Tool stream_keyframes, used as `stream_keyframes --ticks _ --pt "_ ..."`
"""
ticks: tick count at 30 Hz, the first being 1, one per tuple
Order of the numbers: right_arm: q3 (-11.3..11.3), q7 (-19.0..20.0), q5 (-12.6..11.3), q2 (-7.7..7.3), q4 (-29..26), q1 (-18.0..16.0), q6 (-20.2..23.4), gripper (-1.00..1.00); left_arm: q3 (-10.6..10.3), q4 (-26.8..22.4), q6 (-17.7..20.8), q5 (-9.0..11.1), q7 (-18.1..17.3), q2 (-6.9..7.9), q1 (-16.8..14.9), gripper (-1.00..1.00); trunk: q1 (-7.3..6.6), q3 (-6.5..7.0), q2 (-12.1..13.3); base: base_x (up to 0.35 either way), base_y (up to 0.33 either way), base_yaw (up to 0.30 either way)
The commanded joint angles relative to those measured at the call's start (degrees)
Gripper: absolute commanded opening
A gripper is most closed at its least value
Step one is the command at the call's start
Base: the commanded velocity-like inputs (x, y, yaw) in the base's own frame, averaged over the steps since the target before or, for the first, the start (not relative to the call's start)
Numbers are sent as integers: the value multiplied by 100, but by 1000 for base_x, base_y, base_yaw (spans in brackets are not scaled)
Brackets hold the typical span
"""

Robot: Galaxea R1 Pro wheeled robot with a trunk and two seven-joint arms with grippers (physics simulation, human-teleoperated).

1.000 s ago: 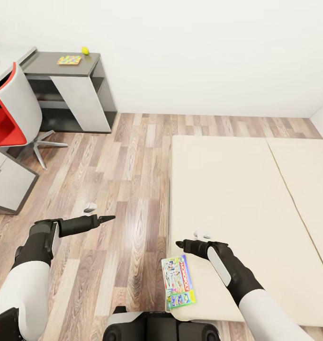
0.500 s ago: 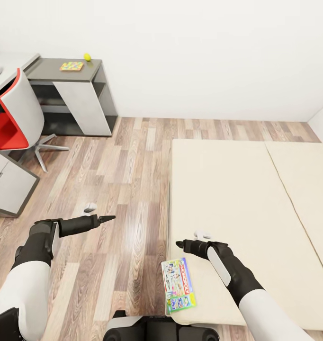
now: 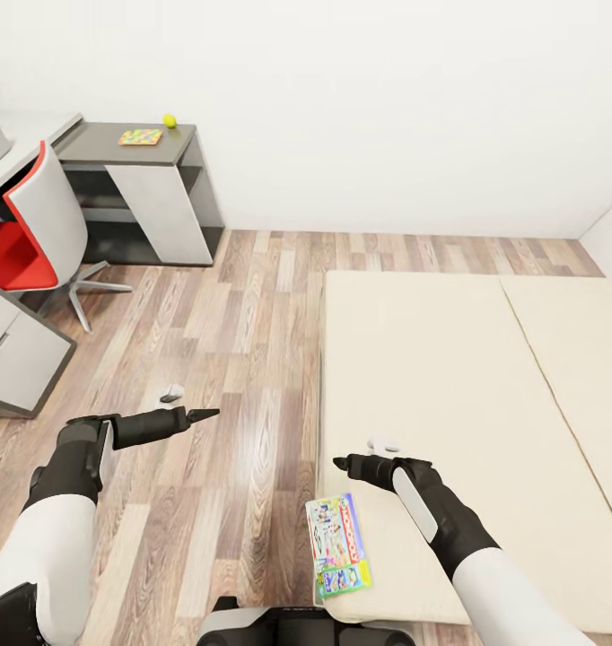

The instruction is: Put all the toys in the child's room - the three board games (two on the bed and one on the table), the two jigsaw puzzles on the table, and the tennis ball on the table - inside the toy box on the table in the child's room.

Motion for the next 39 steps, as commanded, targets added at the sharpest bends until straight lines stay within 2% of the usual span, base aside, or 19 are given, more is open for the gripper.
stream_keyframes --ticks 1,24,39 --pt "-1 13 10 0 -4 -3 25 100 23 -5 44 -58 -55 -5 -8 100 4 2 -9 0 0 0" --pt "0 13 10 4 3 -3 24 100 23 -5 44 -58 -62 3 -7 100 4 220 -9 0 0 0" --pt "9 13 0 6 13 -3 -166 100 23 -5 44 -58 -70 11 -7 100 4 363 -9 0 0 0"
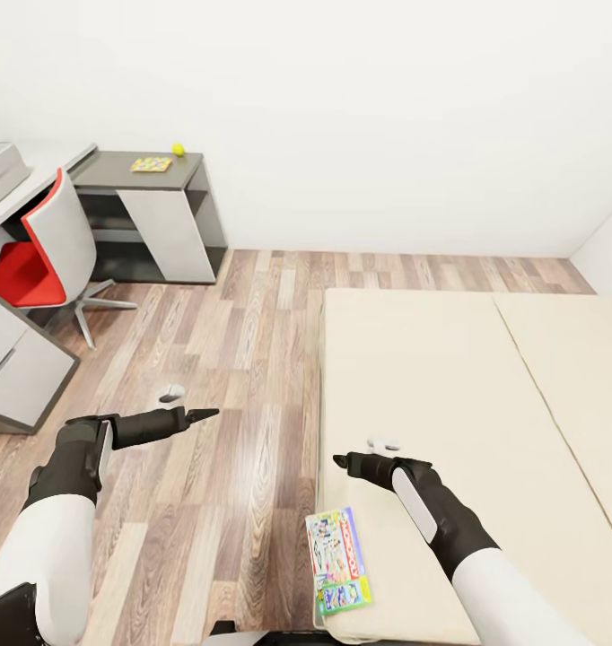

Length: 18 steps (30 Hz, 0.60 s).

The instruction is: Put all the toys in the child's room - the three board games (two on the bed and one on the table), the two jigsaw puzzles on the table, and the tennis ball on the table - inside the toy box on the table in the child's room.

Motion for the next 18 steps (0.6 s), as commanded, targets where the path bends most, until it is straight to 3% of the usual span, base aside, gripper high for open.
stream_keyframes --ticks 1,18 --pt "-2 11 6 1 -5 -3 25 100 23 -5 44 -58 -56 -4 -6 100 4 2 -9 0 0 0" --pt "-2 11 5 2 -4 -3 23 100 23 -5 44 -58 -56 -4 -8 100 4 163 -9 0 0 0"
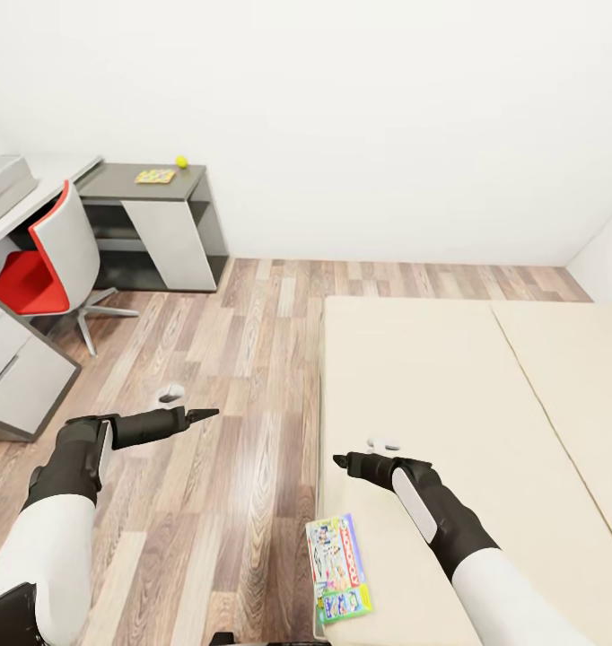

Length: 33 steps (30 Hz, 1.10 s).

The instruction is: Put all the toys in the child's room - the three board games (two on the bed and one on the table), the two jigsaw puzzles on the table, and the tennis ball on the table - inside the toy box on the table in the child's room.

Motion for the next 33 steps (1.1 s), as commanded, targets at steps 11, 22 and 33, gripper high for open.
stream_keyframes --ticks 11,22,33 --pt "-2 11 7 0 -1 -3 18 100 23 -5 44 -58 -49 -14 -5 100 4 96 -9 0 0 0" --pt "-2 11 7 0 4 -3 17 100 23 -5 44 -87 -31 -29 -5 100 4 201 -9 0 0 0" --pt "3 8 7 0 4 -3 17 100 23 -5 44 -93 -31 -25 -6 100 4 305 -9 0 0 0"
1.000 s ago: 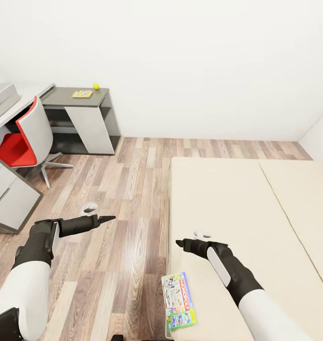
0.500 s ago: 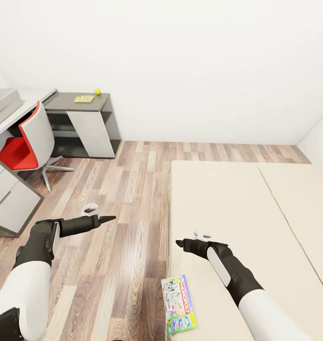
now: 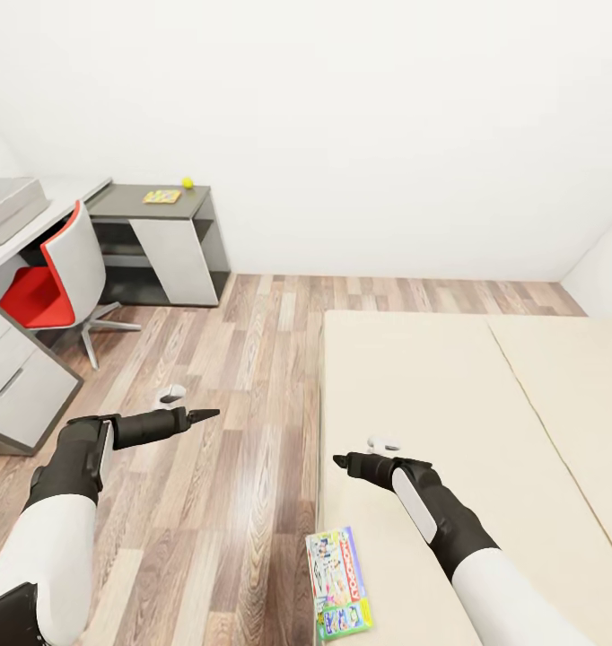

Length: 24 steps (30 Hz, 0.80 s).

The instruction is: Put all the toys in the child's room - the three board games (two on the bed and one on the table), the two jigsaw puzzles on the table, and the tennis ball on the table - inside the toy box on the table in the child's room.

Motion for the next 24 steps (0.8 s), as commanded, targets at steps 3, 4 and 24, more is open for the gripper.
stream_keyframes --ticks 3,4,24 --pt "-2 12 5 0 -5 -3 24 100 23 -5 43 -58 -56 -3 -7 100 4 20 -10 0 0 0" --pt "-2 12 5 0 -5 -3 22 100 23 -5 43 -58 -56 -2 -7 100 4 29 -10 0 0 0" --pt "3 14 5 0 -5 -3 17 100 23 -5 43 -57 -56 1 -7 100 4 219 -10 0 0 0"
